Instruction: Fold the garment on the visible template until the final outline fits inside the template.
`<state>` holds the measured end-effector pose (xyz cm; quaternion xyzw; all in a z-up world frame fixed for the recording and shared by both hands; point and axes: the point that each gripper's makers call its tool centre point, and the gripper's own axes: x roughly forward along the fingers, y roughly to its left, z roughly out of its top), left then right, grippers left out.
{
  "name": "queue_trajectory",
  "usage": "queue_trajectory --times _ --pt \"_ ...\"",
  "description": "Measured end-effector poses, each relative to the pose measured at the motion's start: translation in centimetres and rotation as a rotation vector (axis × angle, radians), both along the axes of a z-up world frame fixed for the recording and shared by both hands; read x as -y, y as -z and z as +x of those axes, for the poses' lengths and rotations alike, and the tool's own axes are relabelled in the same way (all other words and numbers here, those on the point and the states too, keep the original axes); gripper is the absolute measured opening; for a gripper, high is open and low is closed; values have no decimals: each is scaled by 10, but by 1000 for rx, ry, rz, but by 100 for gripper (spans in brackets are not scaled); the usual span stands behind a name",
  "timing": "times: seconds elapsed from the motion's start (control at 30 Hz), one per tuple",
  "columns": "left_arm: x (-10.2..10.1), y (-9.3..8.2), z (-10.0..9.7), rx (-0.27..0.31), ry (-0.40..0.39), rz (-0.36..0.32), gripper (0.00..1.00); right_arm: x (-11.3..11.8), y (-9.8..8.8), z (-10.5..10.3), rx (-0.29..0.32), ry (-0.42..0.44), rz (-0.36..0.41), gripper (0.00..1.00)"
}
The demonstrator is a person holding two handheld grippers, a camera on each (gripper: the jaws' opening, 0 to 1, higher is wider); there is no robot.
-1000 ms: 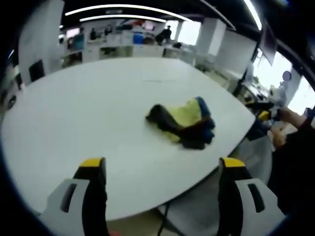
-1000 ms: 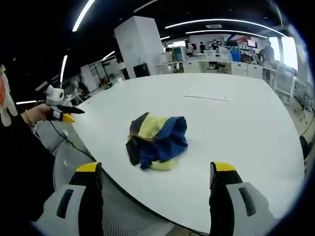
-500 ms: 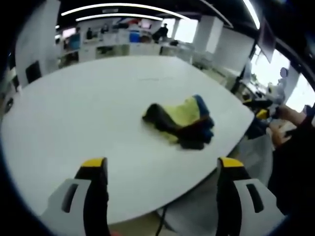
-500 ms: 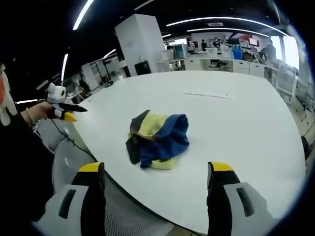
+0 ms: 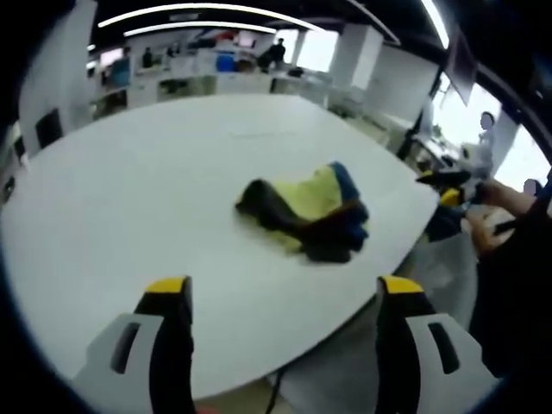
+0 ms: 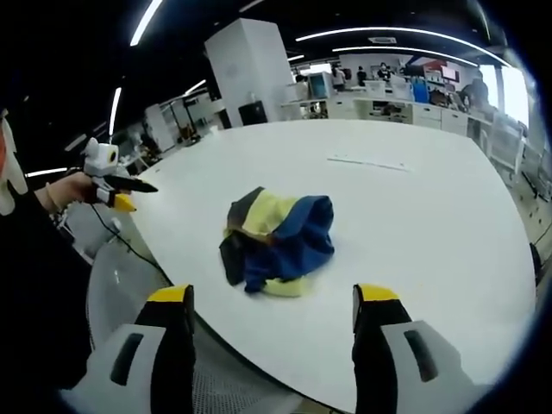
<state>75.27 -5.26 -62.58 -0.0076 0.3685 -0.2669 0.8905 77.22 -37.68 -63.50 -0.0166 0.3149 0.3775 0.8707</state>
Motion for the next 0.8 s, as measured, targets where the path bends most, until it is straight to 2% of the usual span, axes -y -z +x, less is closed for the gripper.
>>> queue_trajectory --times 0.8 --pt "27 19 15 -19 86 -18 75 -12 6 17 25 -55 -45 63"
